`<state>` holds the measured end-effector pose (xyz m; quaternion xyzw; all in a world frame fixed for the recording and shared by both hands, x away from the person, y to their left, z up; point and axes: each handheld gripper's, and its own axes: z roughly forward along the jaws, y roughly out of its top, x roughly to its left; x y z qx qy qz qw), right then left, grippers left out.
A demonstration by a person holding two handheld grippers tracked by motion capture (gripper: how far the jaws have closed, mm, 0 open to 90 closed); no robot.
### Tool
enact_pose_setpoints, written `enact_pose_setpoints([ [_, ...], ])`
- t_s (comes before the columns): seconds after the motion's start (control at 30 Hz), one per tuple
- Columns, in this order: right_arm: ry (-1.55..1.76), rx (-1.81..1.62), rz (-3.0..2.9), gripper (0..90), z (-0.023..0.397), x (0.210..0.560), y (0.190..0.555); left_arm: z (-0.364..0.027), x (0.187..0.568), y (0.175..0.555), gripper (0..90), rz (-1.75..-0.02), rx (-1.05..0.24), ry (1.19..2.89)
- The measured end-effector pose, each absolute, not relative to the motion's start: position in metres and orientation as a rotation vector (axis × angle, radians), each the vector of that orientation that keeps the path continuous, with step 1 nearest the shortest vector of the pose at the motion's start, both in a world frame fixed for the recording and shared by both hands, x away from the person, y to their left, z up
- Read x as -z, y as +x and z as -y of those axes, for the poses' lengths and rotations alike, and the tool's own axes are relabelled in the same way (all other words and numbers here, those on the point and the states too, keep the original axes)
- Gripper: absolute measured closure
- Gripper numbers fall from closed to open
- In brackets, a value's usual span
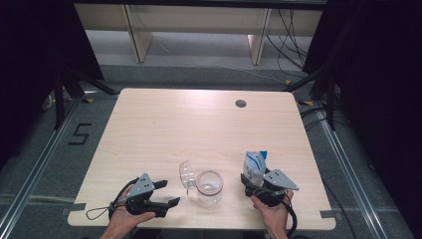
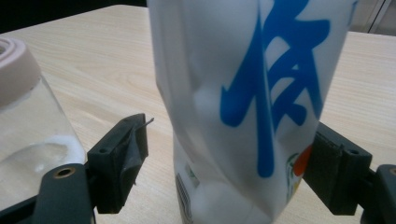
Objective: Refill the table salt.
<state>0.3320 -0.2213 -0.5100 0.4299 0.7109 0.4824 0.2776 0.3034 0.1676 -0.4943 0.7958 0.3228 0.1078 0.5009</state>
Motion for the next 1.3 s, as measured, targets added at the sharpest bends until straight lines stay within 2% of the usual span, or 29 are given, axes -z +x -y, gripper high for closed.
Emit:
enact_pose_setpoints([
  [0.77, 1.188, -1.322, -1.863, 31.6, 0.217, 0.515, 0.34, -0.168, 0.495, 0.303, 24.1, -0.768, -0.253, 1.932],
  [1.23, 1.116, -1.307, -1.855, 31.2, 0.216, 0.515, 0.347, -0.167, 0.495, 0.302, 24.1, -0.765, -0.252, 1.927],
  [1.27, 1.097, -1.307, -1.884, 37.4, 0.217, 0.515, 0.348, -0.167, 0.495, 0.302, 24.1, -0.765, -0.25, 1.922],
  [1.3, 1.084, -1.333, -1.872, 37.8, 0.216, 0.516, 0.349, -0.167, 0.495, 0.302, 24.1, -0.765, -0.25, 1.922],
])
